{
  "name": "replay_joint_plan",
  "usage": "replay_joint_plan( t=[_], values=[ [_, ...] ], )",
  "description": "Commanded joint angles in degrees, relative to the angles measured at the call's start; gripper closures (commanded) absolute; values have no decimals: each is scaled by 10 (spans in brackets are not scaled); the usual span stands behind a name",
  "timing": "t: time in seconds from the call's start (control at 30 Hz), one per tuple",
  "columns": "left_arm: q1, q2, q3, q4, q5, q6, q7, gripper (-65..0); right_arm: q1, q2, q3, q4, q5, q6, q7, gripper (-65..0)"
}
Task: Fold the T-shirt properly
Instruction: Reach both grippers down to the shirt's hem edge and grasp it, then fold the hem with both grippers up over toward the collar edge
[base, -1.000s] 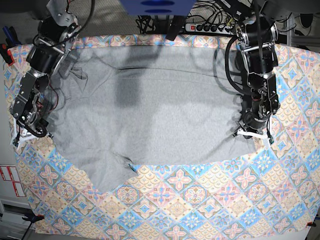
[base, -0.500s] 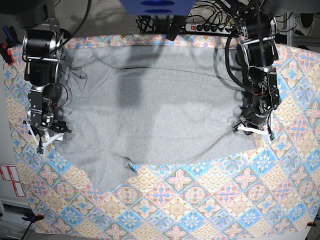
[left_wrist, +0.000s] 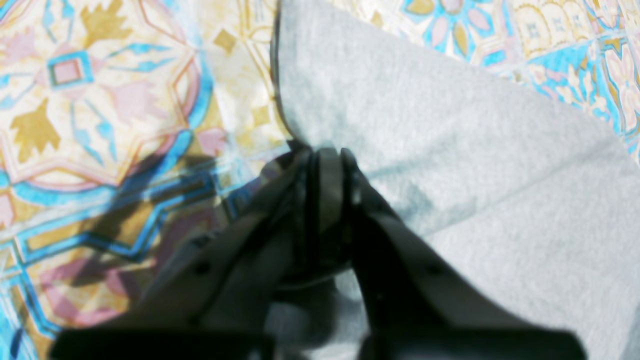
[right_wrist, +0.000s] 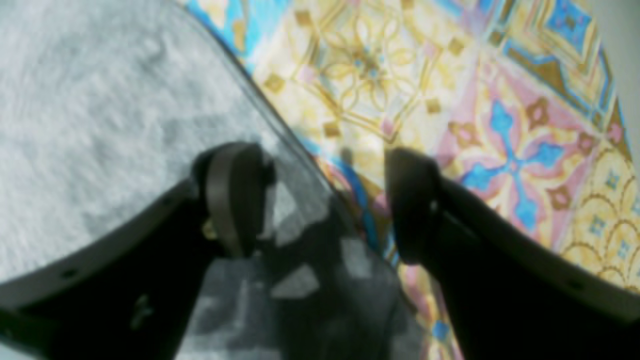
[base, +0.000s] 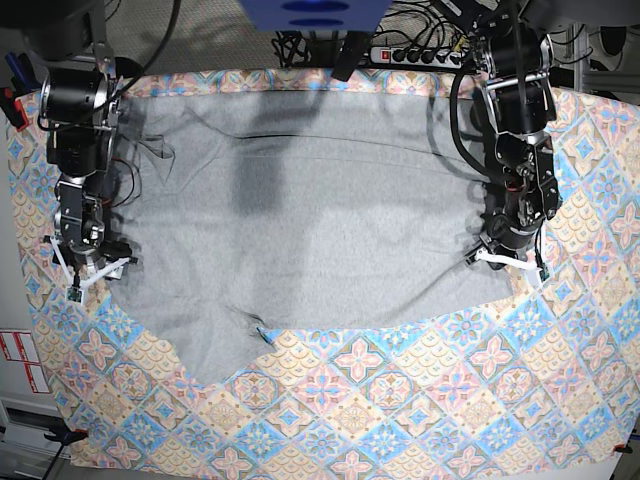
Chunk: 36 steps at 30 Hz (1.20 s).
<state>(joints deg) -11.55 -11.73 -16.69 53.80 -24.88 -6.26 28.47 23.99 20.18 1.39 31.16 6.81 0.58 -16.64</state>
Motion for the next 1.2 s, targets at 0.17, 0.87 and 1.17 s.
replay_joint_plan(
  t=[0.17,0.87,1.17],
  values=[
    [-10,-4,-1,8,0,0,-2,0,14,8,0,-23,-3,39,15,-386],
    [-10,-4,-1,8,0,0,-2,0,-6,9,9,42,-3,195,47,0],
    [1,-6,-2,12,-1,0,-2,0,-73,8,92,162,-4,195,46,0]
  ],
)
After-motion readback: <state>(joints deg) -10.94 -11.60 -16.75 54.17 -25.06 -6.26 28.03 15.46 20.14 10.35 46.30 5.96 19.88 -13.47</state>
